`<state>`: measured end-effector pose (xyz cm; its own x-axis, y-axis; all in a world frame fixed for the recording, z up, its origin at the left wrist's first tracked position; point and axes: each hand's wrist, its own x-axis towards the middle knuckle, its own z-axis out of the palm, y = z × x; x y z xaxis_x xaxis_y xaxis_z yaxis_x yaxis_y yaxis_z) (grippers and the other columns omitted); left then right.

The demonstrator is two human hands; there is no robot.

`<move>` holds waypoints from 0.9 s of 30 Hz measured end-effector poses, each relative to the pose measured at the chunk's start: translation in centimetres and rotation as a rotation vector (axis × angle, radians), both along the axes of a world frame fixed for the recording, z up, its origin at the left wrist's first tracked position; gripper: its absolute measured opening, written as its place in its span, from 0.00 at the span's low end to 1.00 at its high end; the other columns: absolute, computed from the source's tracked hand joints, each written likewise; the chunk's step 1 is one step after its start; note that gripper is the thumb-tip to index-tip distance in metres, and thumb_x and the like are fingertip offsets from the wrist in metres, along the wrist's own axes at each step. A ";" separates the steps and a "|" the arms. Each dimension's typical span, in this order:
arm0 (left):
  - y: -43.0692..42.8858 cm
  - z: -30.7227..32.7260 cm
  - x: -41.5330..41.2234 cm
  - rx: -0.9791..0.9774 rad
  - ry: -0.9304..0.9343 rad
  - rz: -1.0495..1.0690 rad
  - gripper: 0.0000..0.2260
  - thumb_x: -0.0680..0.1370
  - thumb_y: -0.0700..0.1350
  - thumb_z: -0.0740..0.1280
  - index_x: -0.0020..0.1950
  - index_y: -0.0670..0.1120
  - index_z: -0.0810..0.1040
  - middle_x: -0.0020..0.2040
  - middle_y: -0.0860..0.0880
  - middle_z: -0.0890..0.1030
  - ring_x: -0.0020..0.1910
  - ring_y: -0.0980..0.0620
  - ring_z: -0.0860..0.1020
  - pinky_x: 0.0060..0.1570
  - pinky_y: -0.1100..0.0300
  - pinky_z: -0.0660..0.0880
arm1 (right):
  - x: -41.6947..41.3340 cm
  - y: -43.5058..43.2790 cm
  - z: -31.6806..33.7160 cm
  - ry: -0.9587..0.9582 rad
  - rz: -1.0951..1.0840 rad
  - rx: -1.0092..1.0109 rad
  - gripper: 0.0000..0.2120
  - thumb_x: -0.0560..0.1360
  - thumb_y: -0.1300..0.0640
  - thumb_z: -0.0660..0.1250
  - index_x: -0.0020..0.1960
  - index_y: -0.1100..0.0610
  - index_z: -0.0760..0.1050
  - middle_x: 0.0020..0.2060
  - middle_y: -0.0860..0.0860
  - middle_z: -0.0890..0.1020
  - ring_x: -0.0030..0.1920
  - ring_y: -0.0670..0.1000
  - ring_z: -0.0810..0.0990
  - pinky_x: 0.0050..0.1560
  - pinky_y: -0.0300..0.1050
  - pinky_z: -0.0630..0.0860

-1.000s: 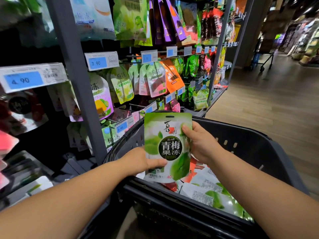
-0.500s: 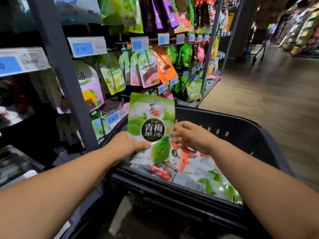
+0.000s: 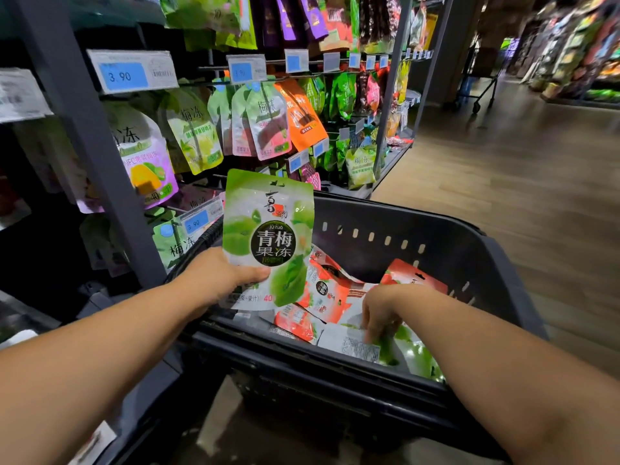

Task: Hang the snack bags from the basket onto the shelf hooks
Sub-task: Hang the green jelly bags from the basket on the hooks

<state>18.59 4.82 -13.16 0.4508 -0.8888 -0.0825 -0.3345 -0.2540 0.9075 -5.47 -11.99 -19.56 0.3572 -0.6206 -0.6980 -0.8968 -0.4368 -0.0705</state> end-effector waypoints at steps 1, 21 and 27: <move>0.1 0.1 0.0 0.002 -0.007 -0.001 0.15 0.68 0.41 0.80 0.53 0.45 0.84 0.47 0.49 0.86 0.47 0.50 0.83 0.56 0.55 0.77 | 0.0 0.2 0.0 0.010 -0.005 0.011 0.22 0.69 0.49 0.79 0.58 0.60 0.82 0.53 0.56 0.85 0.48 0.55 0.84 0.58 0.54 0.81; 0.3 0.2 -0.2 0.019 -0.057 0.001 0.08 0.68 0.44 0.80 0.43 0.48 0.83 0.36 0.53 0.84 0.39 0.51 0.81 0.42 0.58 0.75 | -0.3 -0.3 2.8 -0.349 0.045 -0.159 0.13 0.79 0.47 0.67 0.57 0.55 0.77 0.52 0.51 0.79 0.55 0.53 0.78 0.56 0.47 0.73; 0.4 0.3 -0.2 0.020 -0.050 0.005 0.12 0.68 0.44 0.80 0.50 0.47 0.85 0.45 0.50 0.86 0.46 0.50 0.82 0.55 0.55 0.76 | 0.2 -0.9 3.0 -0.612 -0.084 -0.208 0.07 0.77 0.53 0.71 0.53 0.54 0.78 0.50 0.49 0.80 0.50 0.49 0.77 0.46 0.41 0.71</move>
